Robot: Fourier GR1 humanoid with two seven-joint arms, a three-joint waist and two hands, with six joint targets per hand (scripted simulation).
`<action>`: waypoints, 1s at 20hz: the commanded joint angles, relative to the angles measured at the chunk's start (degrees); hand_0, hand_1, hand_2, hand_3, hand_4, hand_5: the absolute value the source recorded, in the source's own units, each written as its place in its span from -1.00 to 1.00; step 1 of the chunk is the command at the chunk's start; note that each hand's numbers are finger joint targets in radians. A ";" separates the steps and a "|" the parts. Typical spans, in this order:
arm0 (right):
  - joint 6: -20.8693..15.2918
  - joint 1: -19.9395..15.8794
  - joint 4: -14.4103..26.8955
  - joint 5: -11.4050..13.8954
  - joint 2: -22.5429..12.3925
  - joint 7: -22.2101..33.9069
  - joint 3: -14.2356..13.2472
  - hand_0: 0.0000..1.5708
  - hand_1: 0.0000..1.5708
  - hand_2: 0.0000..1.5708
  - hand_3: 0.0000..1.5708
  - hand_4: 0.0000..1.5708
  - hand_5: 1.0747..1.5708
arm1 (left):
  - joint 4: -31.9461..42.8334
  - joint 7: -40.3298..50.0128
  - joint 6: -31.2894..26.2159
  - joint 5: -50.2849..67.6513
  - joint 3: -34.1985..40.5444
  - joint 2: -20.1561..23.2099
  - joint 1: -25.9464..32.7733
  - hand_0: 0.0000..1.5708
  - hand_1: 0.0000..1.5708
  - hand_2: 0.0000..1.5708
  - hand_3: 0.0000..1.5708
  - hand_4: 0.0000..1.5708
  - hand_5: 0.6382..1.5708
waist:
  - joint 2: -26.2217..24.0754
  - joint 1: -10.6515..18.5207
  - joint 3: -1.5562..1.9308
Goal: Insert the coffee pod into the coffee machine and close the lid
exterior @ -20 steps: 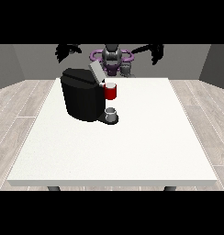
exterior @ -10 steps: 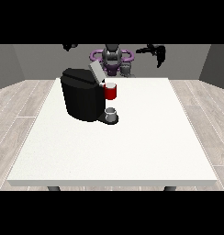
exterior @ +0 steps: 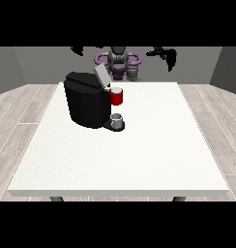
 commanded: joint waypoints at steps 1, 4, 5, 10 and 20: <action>-0.05 -0.32 1.55 1.21 1.81 0.02 1.44 -1.00 -1.00 -1.00 -1.00 -1.00 1.00 | -7.03 3.65 -1.07 3.07 -1.18 -0.34 3.52 -1.00 -1.00 -1.00 -1.00 -0.87 1.00 | 1.11 0.32 0.00; 0.02 -4.99 4.95 -1.16 1.37 -3.18 -2.58 -1.00 -1.00 -1.00 -1.00 -1.00 1.00 | -9.34 0.74 -0.27 3.45 -2.09 -1.00 4.36 -1.00 -1.00 -1.00 -1.00 -1.00 1.00 | 6.00 1.71 0.01; 1.94 -0.01 5.72 -1.15 0.46 -4.02 -2.24 -1.00 -1.00 -1.00 -1.00 -1.00 1.00 | -12.05 3.68 -1.47 4.35 -2.43 -1.01 8.11 -1.00 -1.00 -1.00 -1.00 -1.00 1.00 | 2.31 2.47 0.02; 0.69 -4.92 11.60 -0.68 1.88 -6.46 -3.35 -1.00 -1.00 -1.00 -1.00 -1.00 1.00 | -18.30 10.41 0.98 6.97 -3.95 -1.39 5.38 -1.00 -1.00 -1.00 -1.00 -1.00 1.00 | 6.45 2.64 0.03; 1.96 -16.43 16.17 0.75 1.06 -2.34 -2.47 -1.00 -1.00 -1.00 -1.00 -1.00 1.00 | -23.48 6.94 5.17 6.14 -7.13 -0.24 11.16 -1.00 -1.00 -1.00 -1.00 -1.00 1.00 | 11.30 -0.27 -0.01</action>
